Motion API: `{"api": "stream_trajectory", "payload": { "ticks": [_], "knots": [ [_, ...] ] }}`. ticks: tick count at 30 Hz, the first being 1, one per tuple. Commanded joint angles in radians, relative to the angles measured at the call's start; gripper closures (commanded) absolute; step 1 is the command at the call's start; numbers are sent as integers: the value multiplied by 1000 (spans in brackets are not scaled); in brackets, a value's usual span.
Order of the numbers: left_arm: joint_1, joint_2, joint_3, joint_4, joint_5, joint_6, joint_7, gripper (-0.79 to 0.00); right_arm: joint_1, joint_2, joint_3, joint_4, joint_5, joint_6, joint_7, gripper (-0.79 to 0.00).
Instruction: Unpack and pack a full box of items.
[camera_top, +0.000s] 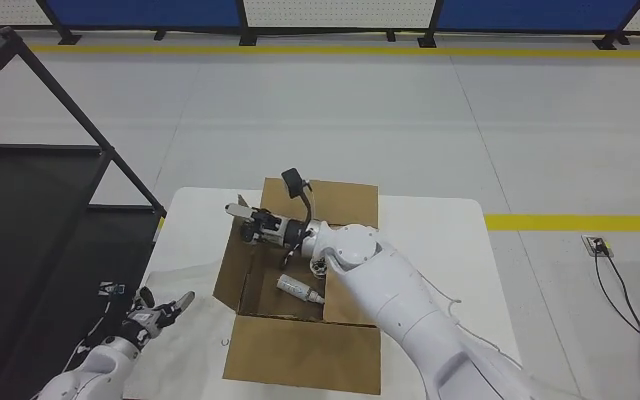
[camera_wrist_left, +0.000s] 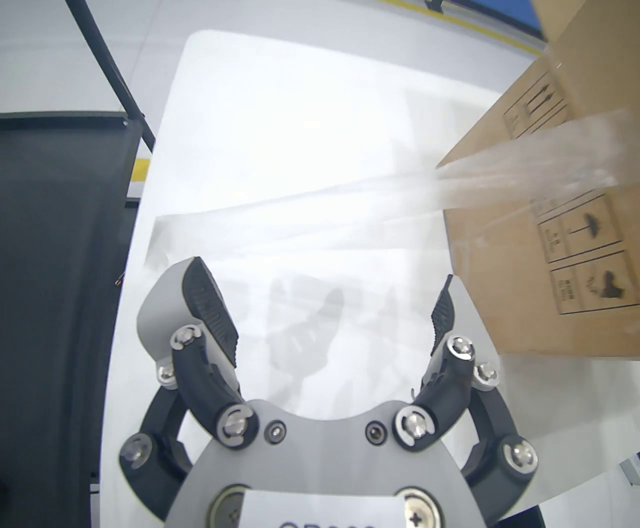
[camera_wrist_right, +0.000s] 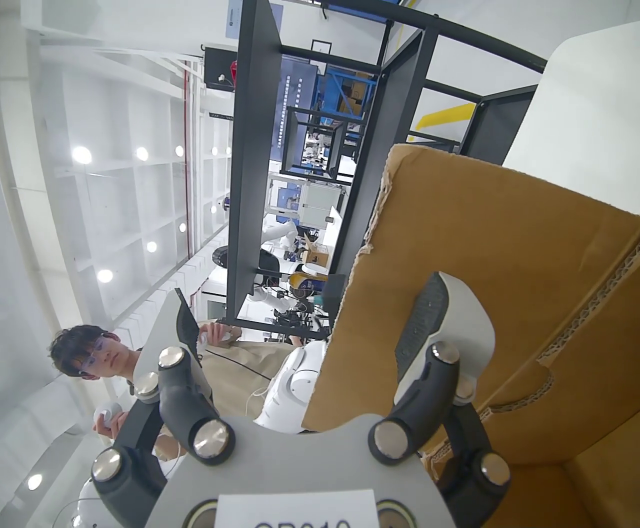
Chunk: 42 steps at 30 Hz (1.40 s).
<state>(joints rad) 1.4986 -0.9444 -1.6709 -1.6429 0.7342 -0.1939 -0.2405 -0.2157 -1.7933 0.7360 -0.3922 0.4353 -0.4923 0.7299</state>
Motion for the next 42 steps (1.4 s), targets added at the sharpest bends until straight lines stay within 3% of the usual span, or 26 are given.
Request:
{"api": "stream_trajectory", "payload": {
  "ticks": [1,10,15,21,31,42],
  "knots": [
    [53,1,-54,-62,-39,-17,9,-785,3,-9,-6,7,-13,2,-14,-785],
    [260,-7,-205,-308,-141,-105,76,-785,13,-49,-17,56,-46,-21,-61,-785],
    [325,-13,-246,-388,-145,-141,76,-785,15,-67,-20,79,-63,-35,-72,-785],
    [266,-14,-183,-410,-49,-91,24,-785,21,-84,-13,104,-64,-39,-53,-785],
    [86,-21,-32,-317,56,3,-47,-785,30,-96,8,138,-65,-51,-21,-785],
    [56,-26,-52,-209,20,7,-56,-785,31,-71,62,147,-48,-158,34,-785]
  ]
}}
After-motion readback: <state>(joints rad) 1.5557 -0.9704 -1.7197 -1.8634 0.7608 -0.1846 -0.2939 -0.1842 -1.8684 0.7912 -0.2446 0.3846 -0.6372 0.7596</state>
